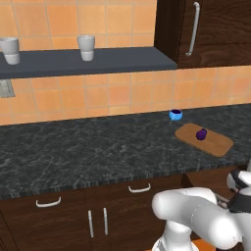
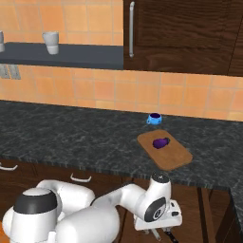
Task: Place the appropriate cutting tool for cutting the eggplant skin on the cutting board.
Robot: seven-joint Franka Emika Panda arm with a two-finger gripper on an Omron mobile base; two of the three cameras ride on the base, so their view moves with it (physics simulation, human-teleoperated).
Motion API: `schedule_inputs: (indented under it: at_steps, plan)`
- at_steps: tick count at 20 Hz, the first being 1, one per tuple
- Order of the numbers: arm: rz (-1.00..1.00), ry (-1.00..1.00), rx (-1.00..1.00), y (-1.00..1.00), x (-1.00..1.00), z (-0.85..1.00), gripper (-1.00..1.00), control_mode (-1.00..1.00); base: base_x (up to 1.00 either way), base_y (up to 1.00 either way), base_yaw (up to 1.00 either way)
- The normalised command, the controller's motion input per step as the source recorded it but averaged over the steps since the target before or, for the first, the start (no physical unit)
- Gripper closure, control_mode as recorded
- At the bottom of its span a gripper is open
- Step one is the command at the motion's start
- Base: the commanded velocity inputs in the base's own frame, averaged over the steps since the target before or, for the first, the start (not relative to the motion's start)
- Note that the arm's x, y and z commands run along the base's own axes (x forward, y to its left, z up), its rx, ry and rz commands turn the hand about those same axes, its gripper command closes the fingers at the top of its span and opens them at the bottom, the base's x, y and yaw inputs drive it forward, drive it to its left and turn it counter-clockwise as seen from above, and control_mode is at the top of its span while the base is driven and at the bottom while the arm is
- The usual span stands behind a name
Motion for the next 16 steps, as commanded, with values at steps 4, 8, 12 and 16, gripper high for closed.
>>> schedule_inputs:
  at_steps: [4,8,12,16]
  plan:
    - [0.12,0.00,0.01,0.15,0.22,-0.19,-1.00,-1.00,0.00,0.00,0.00]
    - [0.15,0.01,0.03,0.00,0.44,-0.16,-1.00,-1.00,0.00,0.00,0.00]
    - [0.14,0.01,0.03,0.07,0.25,-0.38,-1.00,-1.00,0.00,0.00,0.00]
    - [0.13,0.02,0.03,0.11,0.23,-0.45,-1.00,-1.00,0.00,0.00,0.00]
